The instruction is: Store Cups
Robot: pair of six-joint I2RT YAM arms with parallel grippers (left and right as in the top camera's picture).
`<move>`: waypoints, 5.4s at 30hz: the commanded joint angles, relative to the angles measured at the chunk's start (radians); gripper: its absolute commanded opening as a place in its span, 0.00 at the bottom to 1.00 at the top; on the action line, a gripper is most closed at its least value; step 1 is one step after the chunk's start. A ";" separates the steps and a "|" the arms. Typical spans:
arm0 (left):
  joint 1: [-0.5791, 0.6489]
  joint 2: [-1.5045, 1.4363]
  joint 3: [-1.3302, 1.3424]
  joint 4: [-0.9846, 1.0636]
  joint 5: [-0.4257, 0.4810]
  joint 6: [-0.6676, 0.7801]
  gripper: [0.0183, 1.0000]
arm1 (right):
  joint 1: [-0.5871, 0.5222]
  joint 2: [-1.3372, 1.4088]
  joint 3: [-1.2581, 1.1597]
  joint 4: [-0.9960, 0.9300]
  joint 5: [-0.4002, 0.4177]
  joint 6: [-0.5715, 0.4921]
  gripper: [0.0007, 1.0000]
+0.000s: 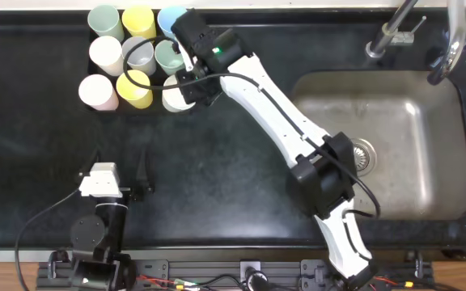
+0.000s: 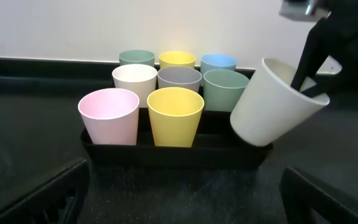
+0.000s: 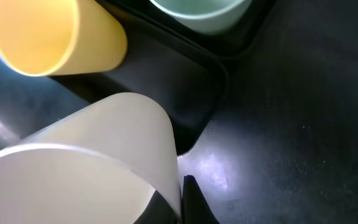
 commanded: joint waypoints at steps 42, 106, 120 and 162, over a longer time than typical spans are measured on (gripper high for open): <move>0.009 -0.010 -0.002 -0.002 0.006 0.018 1.00 | 0.008 0.068 0.023 0.083 0.049 0.018 0.14; 0.009 -0.010 -0.002 -0.002 0.006 0.018 1.00 | -0.498 -2.049 -1.786 0.757 0.071 -0.140 1.00; 0.009 -0.010 -0.002 -0.002 0.006 0.018 1.00 | -0.410 -2.198 -2.039 1.034 0.091 -0.140 1.00; 0.009 -0.010 -0.002 -0.002 0.006 0.018 1.00 | -0.475 -2.256 -2.198 1.148 0.135 -0.245 1.00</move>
